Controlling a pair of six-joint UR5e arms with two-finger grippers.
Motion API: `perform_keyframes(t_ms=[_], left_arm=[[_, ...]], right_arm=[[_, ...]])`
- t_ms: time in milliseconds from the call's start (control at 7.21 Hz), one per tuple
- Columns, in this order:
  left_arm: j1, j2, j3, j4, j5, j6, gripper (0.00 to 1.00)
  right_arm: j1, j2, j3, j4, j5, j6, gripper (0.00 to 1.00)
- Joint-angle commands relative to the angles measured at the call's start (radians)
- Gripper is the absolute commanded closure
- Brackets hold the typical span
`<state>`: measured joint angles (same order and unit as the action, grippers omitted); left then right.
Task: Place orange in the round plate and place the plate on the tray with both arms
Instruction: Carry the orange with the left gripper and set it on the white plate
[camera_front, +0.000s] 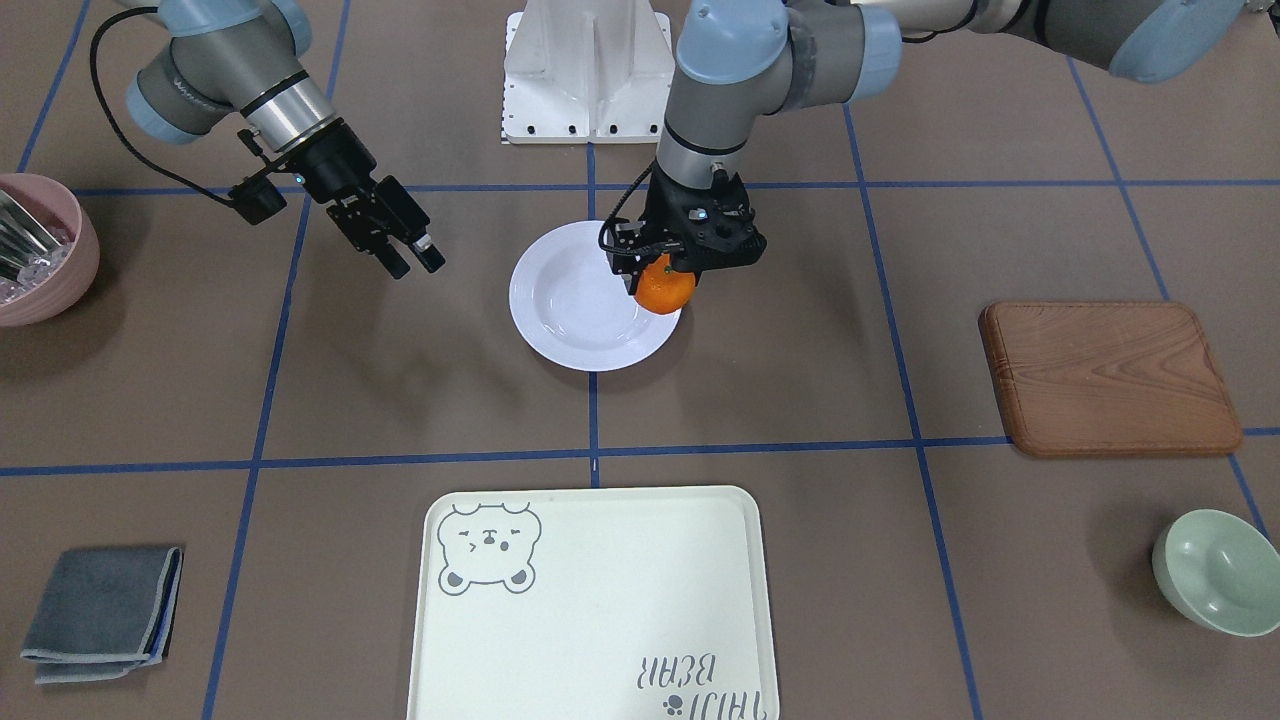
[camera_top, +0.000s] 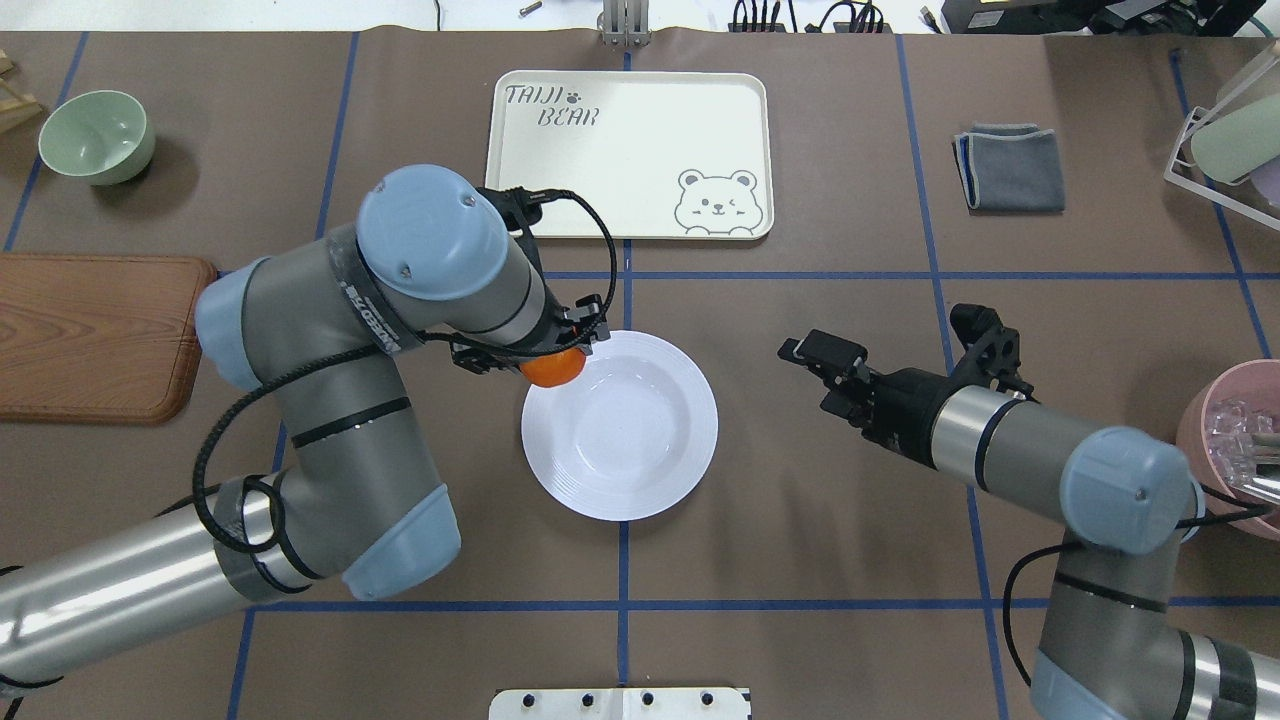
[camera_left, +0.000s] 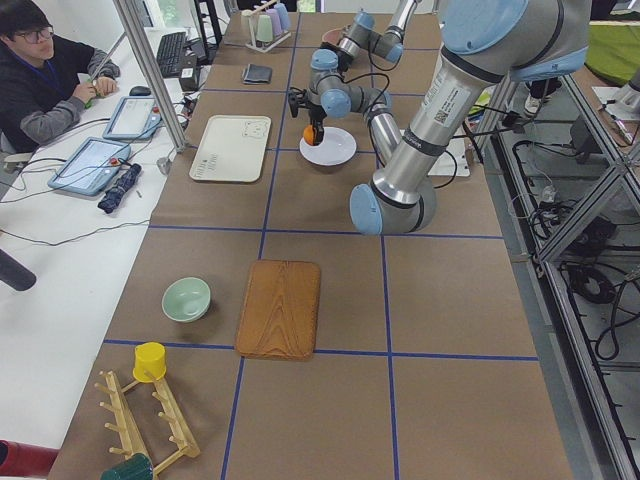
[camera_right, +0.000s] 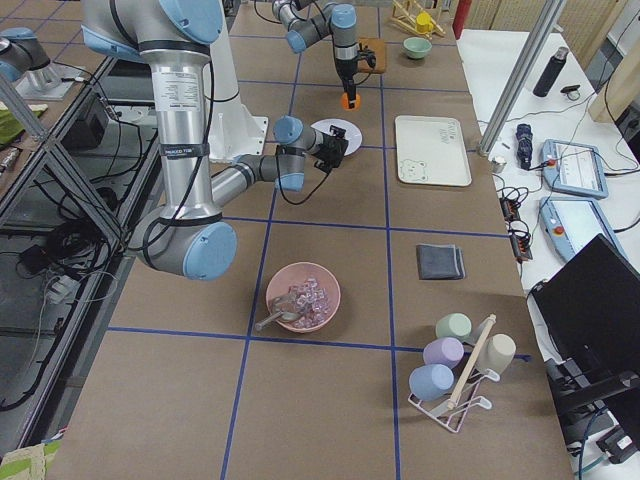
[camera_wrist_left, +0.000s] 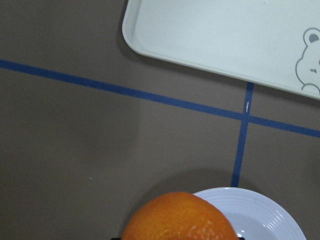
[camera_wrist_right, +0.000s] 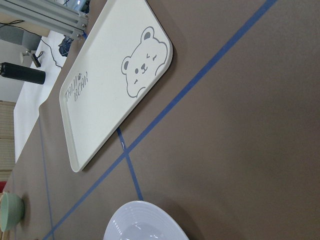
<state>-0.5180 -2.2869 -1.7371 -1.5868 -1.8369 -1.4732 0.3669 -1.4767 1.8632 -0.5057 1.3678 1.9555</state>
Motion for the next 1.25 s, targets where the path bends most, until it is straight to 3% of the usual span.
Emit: perform_keyframes(t_ms=[0, 139, 277, 416, 694, 832, 1110], left_arm=[[0.096, -0.058, 0.097, -0.004, 0.098, -0.048, 1.0], [0.102, -0.083, 0.135, -0.008, 0.1, -0.058, 0.97], [0.107, -0.092, 0.155, -0.012, 0.1, -0.056, 0.69], [0.122, -0.1, 0.172, -0.013, 0.123, -0.056, 0.3], [0.131, -0.1, 0.209, -0.053, 0.153, -0.047, 0.02], [0.133, -0.098, 0.197, -0.053, 0.151, -0.038, 0.01], [0.099, -0.088, 0.066, -0.02, 0.113, 0.054, 0.01]], right_arm=[[-0.097, -0.005, -0.016, 0.069, -0.119, 0.022, 0.01], [-0.121, -0.004, -0.018, 0.07, -0.148, 0.022, 0.01], [-0.135, -0.001, -0.016, 0.07, -0.165, 0.022, 0.01], [-0.146, 0.001, -0.018, 0.072, -0.168, 0.025, 0.0], [-0.164, 0.0, -0.018, 0.075, -0.18, 0.034, 0.0], [-0.167, -0.004, -0.013, 0.075, -0.18, 0.027, 0.0], [-0.187, -0.007, -0.019, 0.073, -0.185, 0.02, 0.0]])
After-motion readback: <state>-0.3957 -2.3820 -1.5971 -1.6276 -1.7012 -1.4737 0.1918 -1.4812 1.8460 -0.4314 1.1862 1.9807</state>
